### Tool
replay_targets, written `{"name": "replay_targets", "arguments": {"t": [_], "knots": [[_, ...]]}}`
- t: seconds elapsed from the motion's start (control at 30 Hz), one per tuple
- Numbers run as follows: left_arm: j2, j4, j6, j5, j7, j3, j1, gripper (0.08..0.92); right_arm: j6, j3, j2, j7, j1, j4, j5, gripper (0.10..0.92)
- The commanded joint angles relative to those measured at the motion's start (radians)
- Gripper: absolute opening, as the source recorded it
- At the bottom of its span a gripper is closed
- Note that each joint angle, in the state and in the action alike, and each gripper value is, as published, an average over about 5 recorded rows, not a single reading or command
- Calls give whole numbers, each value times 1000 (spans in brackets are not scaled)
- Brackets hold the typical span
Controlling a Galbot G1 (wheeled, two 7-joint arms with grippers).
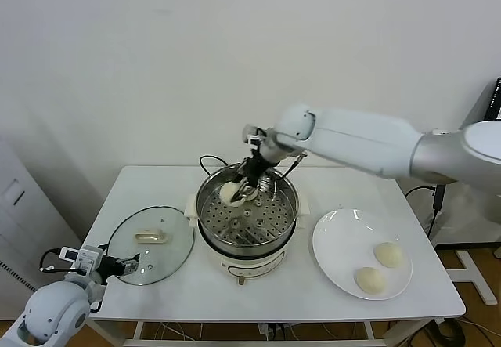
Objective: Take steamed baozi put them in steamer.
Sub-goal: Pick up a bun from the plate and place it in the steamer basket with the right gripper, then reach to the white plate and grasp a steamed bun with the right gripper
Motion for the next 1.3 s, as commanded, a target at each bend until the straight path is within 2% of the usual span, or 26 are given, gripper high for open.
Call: {"name": "replay_targets", "arguments": {"t": [0.03, 0.3, 0.4, 0.57, 0.67, 0.77, 1.03, 1.17, 1.3], "knots": [[0, 2, 25, 1, 1, 0, 0, 823, -25, -2, 79, 37, -56, -45, -10, 501], [-2, 0, 25, 1, 0, -2, 1, 823, -40, -3, 94, 66, -89, -76, -23, 509], [-3, 0, 25, 1, 1, -3, 3, 823, -44, -3, 91, 70, -91, -77, -24, 557], [-3, 5, 23, 1, 2, -4, 6, 823, -44, 7, 44, 36, -40, -44, -27, 699], [0, 5, 22, 1, 4, -3, 3, 823, -24, -9, -45, -49, 51, 14, -56, 777], [1, 1, 22, 1, 5, 0, -2, 823, 15, -43, -161, -141, 161, 68, -126, 816], [3, -14, 22, 5, 6, 7, -4, 823, 147, -240, -524, -359, 381, 267, -291, 823], [6, -23, 22, 5, 7, 4, -3, 823, 201, -291, -685, -405, 381, 335, -379, 823], [6, -29, 22, 5, 7, 2, -2, 823, 227, -280, -770, -415, 306, 377, -450, 823]]}}
